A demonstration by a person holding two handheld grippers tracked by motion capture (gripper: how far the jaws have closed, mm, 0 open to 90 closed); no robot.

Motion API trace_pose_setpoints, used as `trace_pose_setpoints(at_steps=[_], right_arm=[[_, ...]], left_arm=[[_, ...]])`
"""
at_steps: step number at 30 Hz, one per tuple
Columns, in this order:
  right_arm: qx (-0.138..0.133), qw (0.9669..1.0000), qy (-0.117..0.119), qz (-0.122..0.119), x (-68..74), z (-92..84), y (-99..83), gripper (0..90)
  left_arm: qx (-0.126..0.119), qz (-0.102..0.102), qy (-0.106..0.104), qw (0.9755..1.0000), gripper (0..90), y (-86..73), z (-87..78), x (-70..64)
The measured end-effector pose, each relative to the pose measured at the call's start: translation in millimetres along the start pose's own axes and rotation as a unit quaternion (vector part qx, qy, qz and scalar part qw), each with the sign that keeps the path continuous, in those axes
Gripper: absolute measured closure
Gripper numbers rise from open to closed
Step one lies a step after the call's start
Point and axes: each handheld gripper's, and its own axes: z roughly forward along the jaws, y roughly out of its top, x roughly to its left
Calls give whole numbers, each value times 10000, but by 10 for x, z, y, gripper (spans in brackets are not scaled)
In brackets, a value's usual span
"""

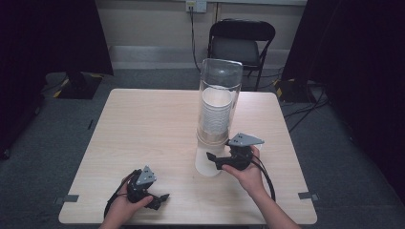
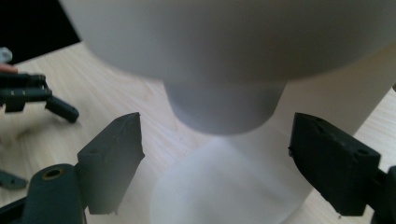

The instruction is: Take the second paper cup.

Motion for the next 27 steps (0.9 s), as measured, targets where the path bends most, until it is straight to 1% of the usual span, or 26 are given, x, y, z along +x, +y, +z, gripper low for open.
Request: trace_pose_setpoints(at_steps=[2,5,6,7,8,10,11,13,15,16,18,21,27], right_arm=[[-89,10000,-39,6,-4,23,32,186],[-148,9999,31,26,1,58,73,213],[-179,9998,22,29,4,69,84,231],[-222,9997,70,82,7,81,91,269],[-258,9996,68,107,10,89,93,284],[-291,9996,10,66,4,99,87,343],[-293,9996,-13,36,-12,93,80,351],[-298,9996,1,22,-17,92,77,356],[-289,9996,-31,-53,-4,95,73,362],[-313,9995,-35,-35,-6,95,64,364],[-389,9992,-77,-96,6,103,43,366],[-454,9989,-96,-87,11,107,20,368],[-452,9989,-96,-93,19,118,10,371]], left_arm=[[-1,1,1,10000,9,0,0,0],[-1,1,1,10000,9,0,0,0],[0,1,1,10000,9,0,0,0],[-1,1,1,10000,9,0,0,0],[0,2,2,10000,9,0,0,0],[-3,2,1,10000,9,0,0,0],[0,3,1,10000,9,0,0,1],[0,1,1,10000,9,0,0,0],[-2,1,2,10000,9,0,0,0],[1,2,0,10000,9,0,0,0],[0,2,1,10000,9,0,0,0],[-1,1,2,10000,9,0,0,-1],[0,-6,4,10000,9,0,0,-3]])
